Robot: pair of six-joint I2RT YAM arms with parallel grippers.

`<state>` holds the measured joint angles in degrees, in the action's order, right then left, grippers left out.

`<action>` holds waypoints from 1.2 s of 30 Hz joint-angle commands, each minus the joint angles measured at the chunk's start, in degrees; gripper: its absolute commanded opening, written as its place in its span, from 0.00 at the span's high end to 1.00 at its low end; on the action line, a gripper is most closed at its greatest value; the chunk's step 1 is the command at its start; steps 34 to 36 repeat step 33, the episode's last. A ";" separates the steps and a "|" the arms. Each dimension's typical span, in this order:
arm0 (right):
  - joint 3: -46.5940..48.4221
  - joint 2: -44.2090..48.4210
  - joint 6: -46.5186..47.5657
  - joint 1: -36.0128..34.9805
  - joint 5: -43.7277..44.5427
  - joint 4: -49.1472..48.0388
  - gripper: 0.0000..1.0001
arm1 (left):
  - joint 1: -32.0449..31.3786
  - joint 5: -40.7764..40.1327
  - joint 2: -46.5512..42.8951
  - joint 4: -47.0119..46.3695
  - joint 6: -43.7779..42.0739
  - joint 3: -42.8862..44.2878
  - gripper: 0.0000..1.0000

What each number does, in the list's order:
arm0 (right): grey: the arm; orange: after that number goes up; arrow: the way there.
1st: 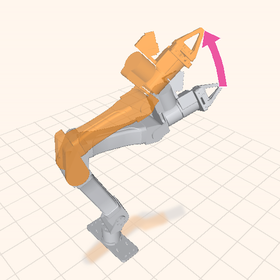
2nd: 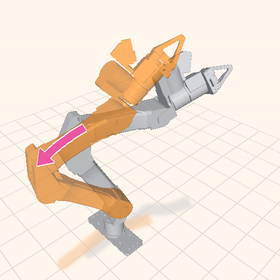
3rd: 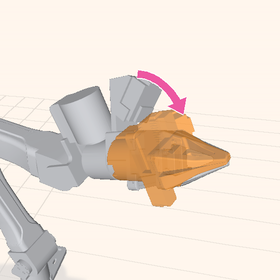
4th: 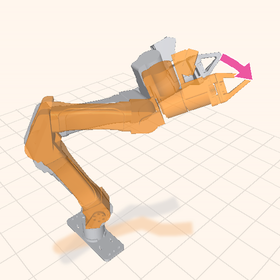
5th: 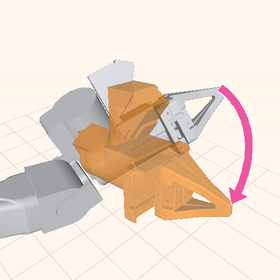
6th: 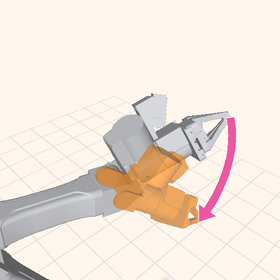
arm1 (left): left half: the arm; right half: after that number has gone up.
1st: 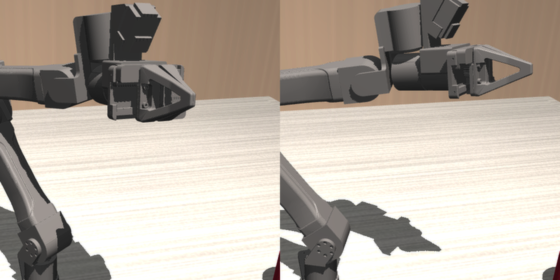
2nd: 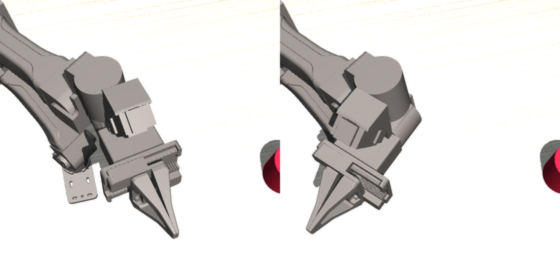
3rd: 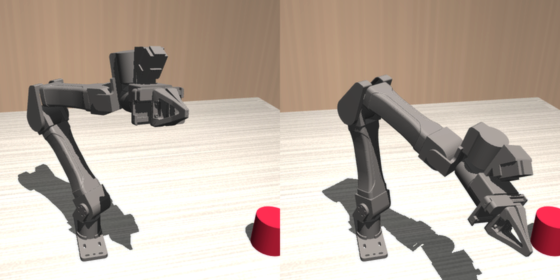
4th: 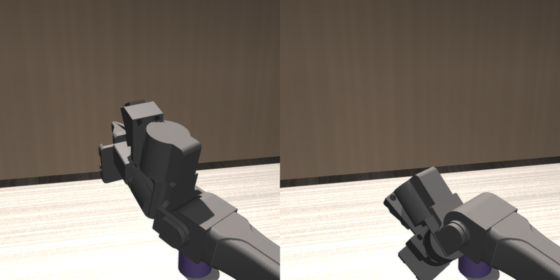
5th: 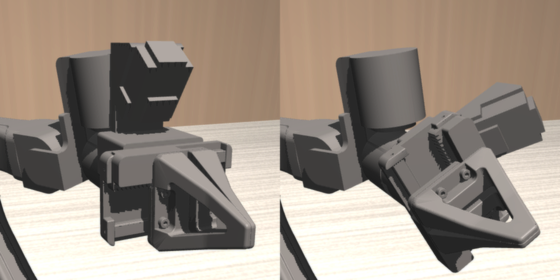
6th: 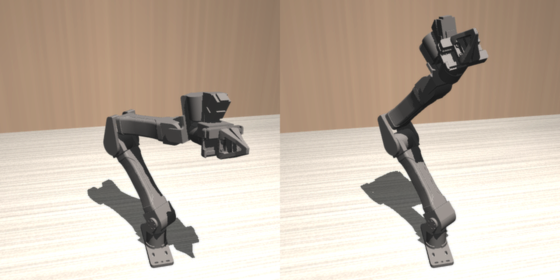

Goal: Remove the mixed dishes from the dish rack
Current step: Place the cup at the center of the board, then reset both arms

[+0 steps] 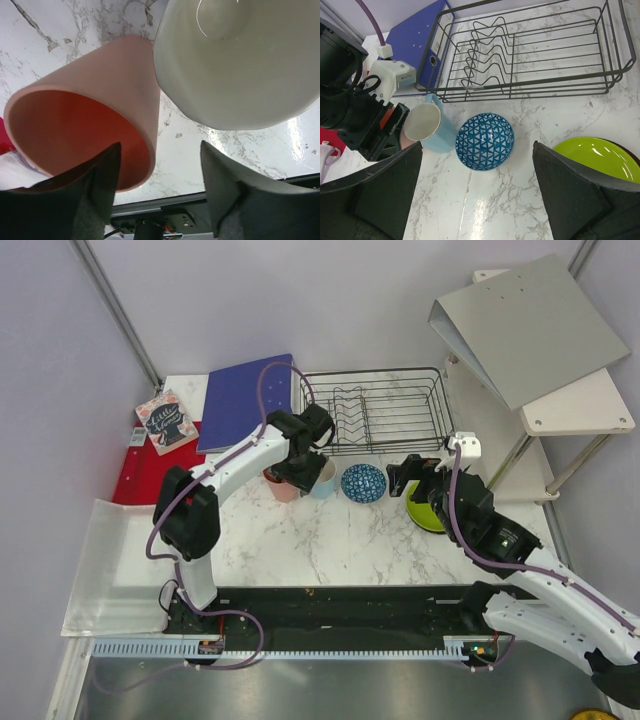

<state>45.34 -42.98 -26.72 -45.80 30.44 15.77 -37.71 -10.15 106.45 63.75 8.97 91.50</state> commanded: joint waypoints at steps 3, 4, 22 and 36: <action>0.54 -1.14 0.27 -0.08 -0.46 -0.13 0.02 | 0.19 -2.41 -5.90 0.41 -0.71 2.18 0.18; 0.54 -1.23 0.27 -0.08 -0.55 -0.13 0.02 | 0.18 -3.55 -6.34 0.94 -0.62 2.97 0.08; 1.77 -2.28 5.54 -0.16 4.63 -0.39 0.02 | -4.74 -12.91 -32.25 -4.58 9.91 -5.87 0.01; -1.92 -3.42 1.42 -0.08 2.52 -0.74 0.02 | -4.82 -15.95 -49.59 -19.36 12.30 -26.20 0.01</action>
